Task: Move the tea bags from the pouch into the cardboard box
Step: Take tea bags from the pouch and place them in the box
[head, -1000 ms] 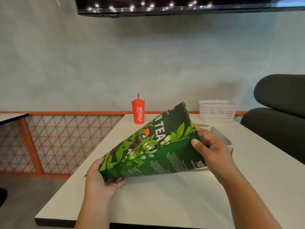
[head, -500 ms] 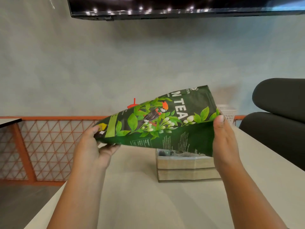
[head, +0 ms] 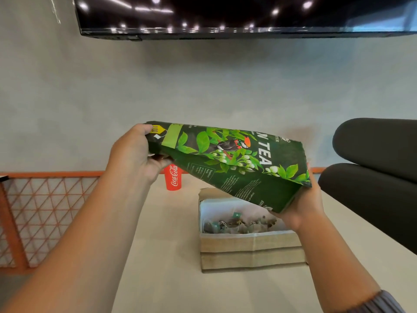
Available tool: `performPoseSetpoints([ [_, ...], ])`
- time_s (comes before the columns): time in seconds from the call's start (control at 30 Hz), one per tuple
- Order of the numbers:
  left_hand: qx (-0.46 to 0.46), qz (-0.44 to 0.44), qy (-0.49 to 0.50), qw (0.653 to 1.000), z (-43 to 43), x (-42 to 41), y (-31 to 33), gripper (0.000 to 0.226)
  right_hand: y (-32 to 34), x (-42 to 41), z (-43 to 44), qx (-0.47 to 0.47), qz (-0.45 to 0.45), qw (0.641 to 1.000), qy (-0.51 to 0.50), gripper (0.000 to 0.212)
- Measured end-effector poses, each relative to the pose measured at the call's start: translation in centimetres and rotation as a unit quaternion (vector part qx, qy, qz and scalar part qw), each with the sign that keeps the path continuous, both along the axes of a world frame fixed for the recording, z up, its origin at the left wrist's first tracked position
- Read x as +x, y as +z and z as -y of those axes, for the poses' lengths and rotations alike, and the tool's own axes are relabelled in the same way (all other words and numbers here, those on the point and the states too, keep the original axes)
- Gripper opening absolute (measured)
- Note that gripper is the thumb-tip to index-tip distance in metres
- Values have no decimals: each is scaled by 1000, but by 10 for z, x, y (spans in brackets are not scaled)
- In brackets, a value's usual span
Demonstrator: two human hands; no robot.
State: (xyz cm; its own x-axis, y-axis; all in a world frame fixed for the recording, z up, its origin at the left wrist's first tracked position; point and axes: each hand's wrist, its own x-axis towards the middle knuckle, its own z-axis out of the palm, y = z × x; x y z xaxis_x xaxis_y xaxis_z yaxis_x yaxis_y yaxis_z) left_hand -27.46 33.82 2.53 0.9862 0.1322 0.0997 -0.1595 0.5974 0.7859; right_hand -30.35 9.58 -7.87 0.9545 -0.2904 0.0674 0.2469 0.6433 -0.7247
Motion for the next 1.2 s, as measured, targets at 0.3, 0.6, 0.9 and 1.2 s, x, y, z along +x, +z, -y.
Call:
performPoseSetpoints([
  [0.3, 59, 29, -11, 998, 23, 3, 21, 13, -11, 11, 16, 40, 34, 998, -19, 40],
  [0.6, 70, 57, -12, 996, 24, 1, 23, 7, -20, 17, 25, 51, 52, 997, -8, 36],
  [0.9, 99, 119, -15, 988, 24, -7, 22, 11, -34, 29, 29, 79, 42, 996, -13, 26],
  [1.2, 63, 116, -13, 991, 17, -4, 13, 9, -31, 27, 23, 88, 76, 993, -13, 37],
])
